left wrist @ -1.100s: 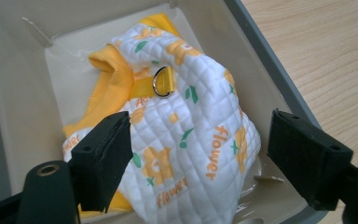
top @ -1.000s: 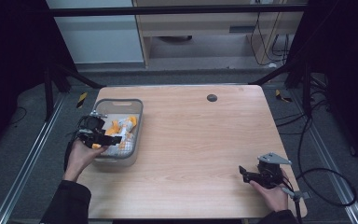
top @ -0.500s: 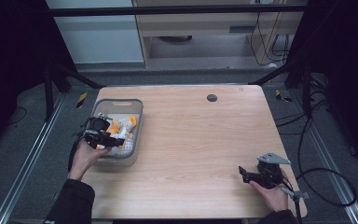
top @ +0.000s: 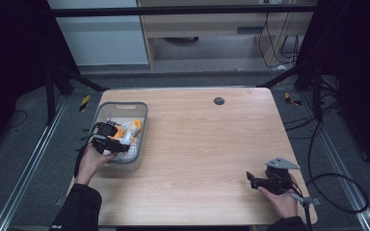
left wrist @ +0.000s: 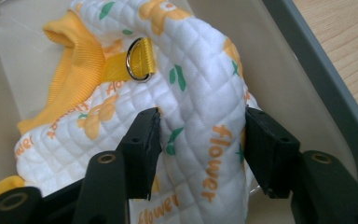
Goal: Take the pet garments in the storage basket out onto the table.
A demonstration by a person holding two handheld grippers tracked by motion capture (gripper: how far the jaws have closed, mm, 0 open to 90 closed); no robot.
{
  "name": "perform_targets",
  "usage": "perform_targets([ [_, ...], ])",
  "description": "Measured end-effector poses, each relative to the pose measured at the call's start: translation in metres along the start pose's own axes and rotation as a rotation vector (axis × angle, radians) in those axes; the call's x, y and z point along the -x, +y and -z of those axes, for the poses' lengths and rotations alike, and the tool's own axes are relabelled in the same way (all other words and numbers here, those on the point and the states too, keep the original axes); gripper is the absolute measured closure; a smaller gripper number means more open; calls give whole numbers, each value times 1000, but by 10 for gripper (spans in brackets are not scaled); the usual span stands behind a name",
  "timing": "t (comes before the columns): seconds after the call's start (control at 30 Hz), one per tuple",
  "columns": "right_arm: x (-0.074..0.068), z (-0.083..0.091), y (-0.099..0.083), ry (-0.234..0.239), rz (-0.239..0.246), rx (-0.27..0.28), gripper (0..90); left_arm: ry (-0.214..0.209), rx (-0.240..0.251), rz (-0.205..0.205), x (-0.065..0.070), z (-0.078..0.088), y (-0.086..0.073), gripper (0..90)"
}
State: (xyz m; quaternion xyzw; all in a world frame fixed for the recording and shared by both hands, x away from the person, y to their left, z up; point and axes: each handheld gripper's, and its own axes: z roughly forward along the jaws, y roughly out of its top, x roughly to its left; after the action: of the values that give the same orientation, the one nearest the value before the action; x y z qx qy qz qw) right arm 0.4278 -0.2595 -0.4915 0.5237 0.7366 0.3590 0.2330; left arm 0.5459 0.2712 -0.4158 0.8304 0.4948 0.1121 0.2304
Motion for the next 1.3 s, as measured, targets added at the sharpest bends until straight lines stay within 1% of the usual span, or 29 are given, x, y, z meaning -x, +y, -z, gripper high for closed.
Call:
perform_targets([
  [0.07,0,0,0,0,0,-3,131,-4,-6,0,0,-1,0,502],
  [0.1,0,0,0,0,0,-3,131,-13,-14,3,-1,-2,0,522],
  [0.2,0,0,0,0,3,-4,131,-25,-15,4,-1,-4,0,592],
  [0.27,0,0,0,0,3,-5,131,-24,-14,4,-1,-4,0,648],
  [0.3,0,0,0,0,4,-5,131,-22,-13,2,-1,-4,0,648],
  [0.37,0,-1,0,0,5,-7,130,-14,-7,-2,0,-4,0,705],
  [0.4,0,-1,0,2,3,-8,130,-15,-7,-5,1,-4,0,705],
  [0.43,0,0,0,5,-2,-11,130,-14,-7,-6,1,-4,0,740],
  [0.5,0,0,0,5,-1,-11,130,-9,-3,-4,1,-3,-1,757],
  [0.63,0,0,0,6,-1,-13,130,-5,3,1,1,-1,-1,782],
  [0.77,0,0,0,7,0,-13,129,6,25,7,1,4,-1,789],
  [0.83,0,-1,0,7,0,-13,130,20,35,3,1,9,0,792],
  [0.9,0,-1,0,9,-2,-14,129,21,55,-4,1,17,0,791],
  [0.93,0,-1,0,8,-2,-14,129,21,55,-4,1,17,0,790],
  [0.97,0,-1,0,8,-2,-14,129,16,67,-3,1,20,0,790],
  [1.0,0,-1,0,2,8,-13,129,11,79,-4,1,26,0,790],
  [1.03,0,-1,0,3,8,-13,129,11,79,-4,1,26,0,790],
  [1.07,0,-1,0,3,8,-13,129,18,89,-9,1,33,0,791],
  [1.1,0,-1,0,3,8,-13,129,18,89,-9,1,33,0,791],
  [1.13,0,-1,0,7,1,-15,129,20,95,-8,1,36,0,792],
  [1.27,0,-1,0,3,8,-13,129,31,116,-10,-1,52,2,792],
  [1.3,0,-1,0,3,8,-13,129,31,116,-10,-1,52,2,792],
])
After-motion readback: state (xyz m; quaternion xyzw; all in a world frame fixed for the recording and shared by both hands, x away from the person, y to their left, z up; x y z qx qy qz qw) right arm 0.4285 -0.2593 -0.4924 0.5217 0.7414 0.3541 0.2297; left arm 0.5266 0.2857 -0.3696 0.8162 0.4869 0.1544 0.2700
